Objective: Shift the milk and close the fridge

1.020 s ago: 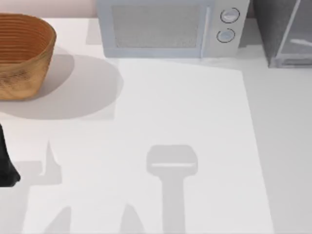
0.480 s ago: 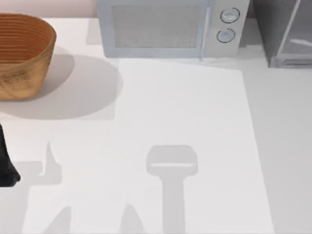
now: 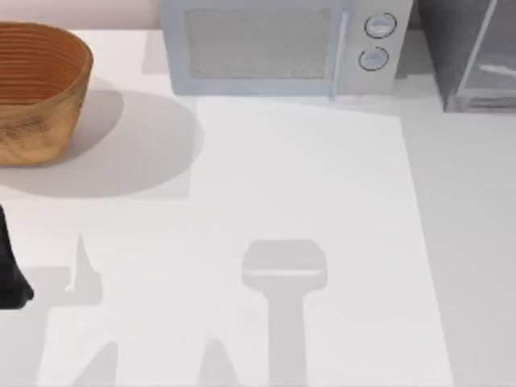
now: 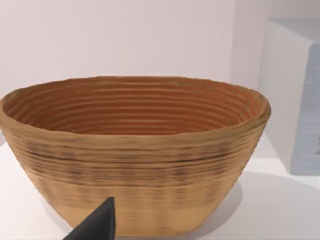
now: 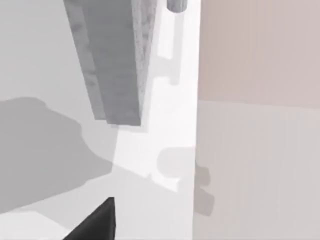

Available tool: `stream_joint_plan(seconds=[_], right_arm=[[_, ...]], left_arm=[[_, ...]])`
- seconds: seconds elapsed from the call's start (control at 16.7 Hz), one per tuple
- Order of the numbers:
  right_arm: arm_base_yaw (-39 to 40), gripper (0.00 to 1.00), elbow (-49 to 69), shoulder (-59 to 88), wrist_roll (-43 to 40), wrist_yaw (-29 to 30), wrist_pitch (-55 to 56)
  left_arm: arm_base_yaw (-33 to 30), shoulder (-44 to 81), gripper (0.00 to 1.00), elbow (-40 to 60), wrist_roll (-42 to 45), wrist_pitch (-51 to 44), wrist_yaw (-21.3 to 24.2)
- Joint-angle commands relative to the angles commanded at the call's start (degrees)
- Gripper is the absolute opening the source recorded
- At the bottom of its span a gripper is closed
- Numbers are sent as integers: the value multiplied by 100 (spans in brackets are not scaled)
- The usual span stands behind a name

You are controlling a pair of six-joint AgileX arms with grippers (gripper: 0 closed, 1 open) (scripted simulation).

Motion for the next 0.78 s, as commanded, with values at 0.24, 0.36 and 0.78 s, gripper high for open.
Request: stream_joint_plan(seconds=[0.24,0.36,0.78], right_arm=[[1286,100,165,95,1582,130,1287],[1984,100,206,128,2655,248,2129],[3903,100,-33,89,6250,812,5073]], left_arm=[[0,0,100,0,0,0,0],[0,0,100,0,0,0,0],[0,0,100,0,0,0,0]])
